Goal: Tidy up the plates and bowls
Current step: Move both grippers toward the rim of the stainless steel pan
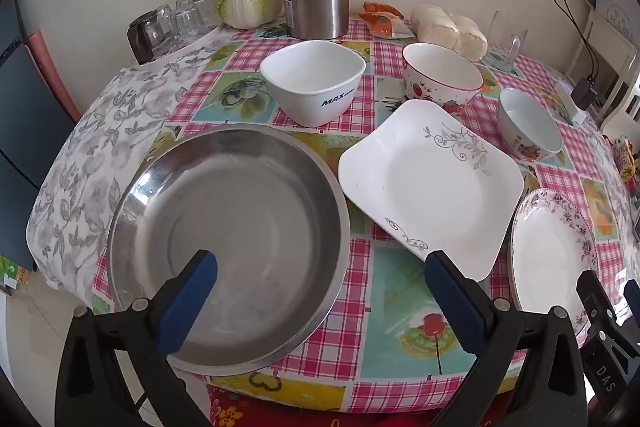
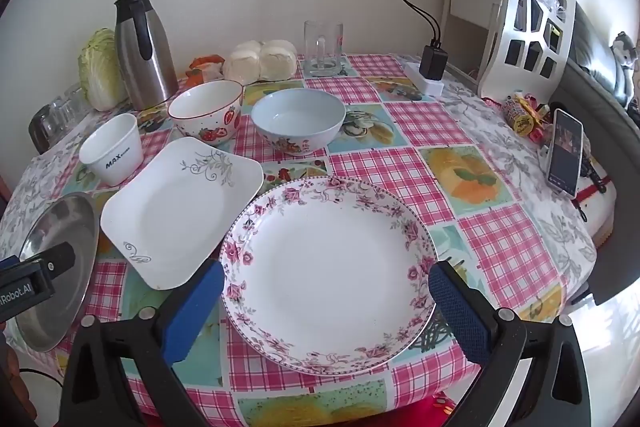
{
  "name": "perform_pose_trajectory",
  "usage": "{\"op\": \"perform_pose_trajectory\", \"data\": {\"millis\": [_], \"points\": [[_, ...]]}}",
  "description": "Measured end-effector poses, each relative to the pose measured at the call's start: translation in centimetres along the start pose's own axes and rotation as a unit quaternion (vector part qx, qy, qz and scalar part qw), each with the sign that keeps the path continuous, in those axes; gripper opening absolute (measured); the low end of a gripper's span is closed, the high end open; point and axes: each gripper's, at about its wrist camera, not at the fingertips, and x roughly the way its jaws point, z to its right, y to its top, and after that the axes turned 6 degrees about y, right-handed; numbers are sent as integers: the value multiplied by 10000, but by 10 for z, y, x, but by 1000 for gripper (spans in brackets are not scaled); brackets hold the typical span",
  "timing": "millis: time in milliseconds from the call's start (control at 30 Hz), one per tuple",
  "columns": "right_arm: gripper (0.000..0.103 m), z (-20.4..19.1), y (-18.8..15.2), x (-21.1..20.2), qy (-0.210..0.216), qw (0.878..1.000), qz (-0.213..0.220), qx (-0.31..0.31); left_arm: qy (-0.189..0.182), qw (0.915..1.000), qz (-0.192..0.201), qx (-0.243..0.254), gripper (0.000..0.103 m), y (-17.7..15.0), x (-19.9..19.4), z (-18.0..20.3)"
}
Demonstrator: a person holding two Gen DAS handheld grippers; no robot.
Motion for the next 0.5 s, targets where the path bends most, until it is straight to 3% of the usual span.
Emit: {"op": "perform_pose_trajectory", "data": {"millis": [267, 333, 500], "points": [[103, 4, -3, -2, -19, 10000, 36, 23, 89, 9996, 146, 212, 103, -4, -8, -16], [103, 3, -5, -5, -44, 10000, 18, 52, 177, 9997, 50, 181, 103, -1, -3, 4], [103, 7, -2, -4, -24, 9999, -42, 151, 238, 9996, 80, 130, 103, -1, -3, 0]]}}
